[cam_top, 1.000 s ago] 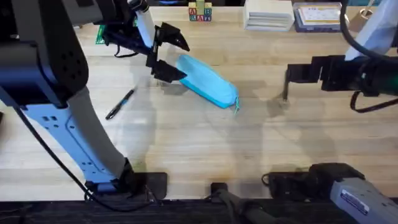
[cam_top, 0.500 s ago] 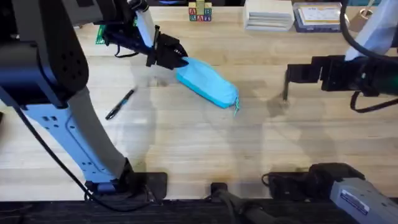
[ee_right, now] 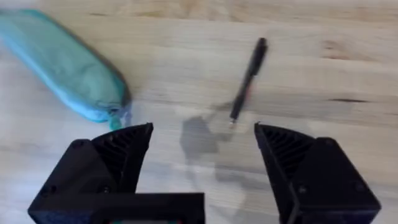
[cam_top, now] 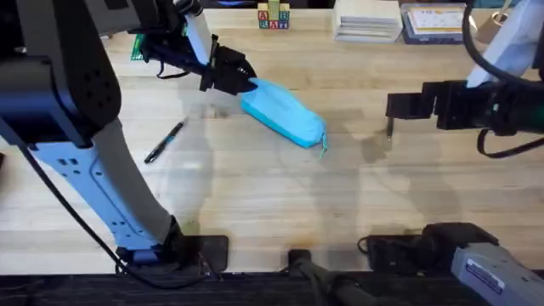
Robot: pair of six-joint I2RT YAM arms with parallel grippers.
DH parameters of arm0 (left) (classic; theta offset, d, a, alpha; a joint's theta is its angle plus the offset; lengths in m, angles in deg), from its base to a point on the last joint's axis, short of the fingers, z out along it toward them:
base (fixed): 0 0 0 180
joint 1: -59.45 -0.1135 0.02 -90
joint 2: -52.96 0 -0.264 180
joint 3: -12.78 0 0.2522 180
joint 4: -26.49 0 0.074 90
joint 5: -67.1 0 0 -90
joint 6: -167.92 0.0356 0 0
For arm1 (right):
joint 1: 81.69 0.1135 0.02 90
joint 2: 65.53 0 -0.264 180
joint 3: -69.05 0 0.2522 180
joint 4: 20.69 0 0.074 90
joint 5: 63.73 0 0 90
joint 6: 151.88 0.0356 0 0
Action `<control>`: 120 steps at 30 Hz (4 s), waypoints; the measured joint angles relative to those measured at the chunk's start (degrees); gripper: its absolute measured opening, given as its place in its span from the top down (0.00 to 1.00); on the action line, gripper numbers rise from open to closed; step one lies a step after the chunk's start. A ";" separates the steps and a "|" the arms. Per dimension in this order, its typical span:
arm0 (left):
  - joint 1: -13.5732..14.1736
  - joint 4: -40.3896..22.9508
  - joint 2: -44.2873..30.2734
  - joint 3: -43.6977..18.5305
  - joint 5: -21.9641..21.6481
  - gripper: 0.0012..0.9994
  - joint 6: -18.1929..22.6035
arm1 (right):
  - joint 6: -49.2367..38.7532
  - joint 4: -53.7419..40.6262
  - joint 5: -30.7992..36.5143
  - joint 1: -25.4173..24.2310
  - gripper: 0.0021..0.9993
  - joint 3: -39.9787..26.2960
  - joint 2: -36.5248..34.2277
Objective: Unzip the bag, pick up the pens from the table one at a time and place them inside, then zip the bag closed.
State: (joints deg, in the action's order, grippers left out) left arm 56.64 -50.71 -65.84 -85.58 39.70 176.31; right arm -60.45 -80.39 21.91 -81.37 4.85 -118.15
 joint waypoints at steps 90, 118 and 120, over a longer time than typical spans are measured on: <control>0.05 1.08 -0.01 0.00 0.17 0.96 0.00 | -1.79 23.35 -28.72 12.27 0.03 10.08 -25.21; 0.11 1.25 -0.02 0.00 0.20 0.96 -0.02 | -1.36 24.56 -29.55 13.07 0.29 10.10 -30.62; 0.11 1.27 0.00 0.00 0.20 0.96 -0.02 | -1.40 24.58 -29.55 13.07 0.37 10.10 -30.67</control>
State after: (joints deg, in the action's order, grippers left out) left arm 56.75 -49.44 -65.85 -85.58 39.90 176.29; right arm -61.85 -55.81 -7.64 -68.30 14.95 -148.82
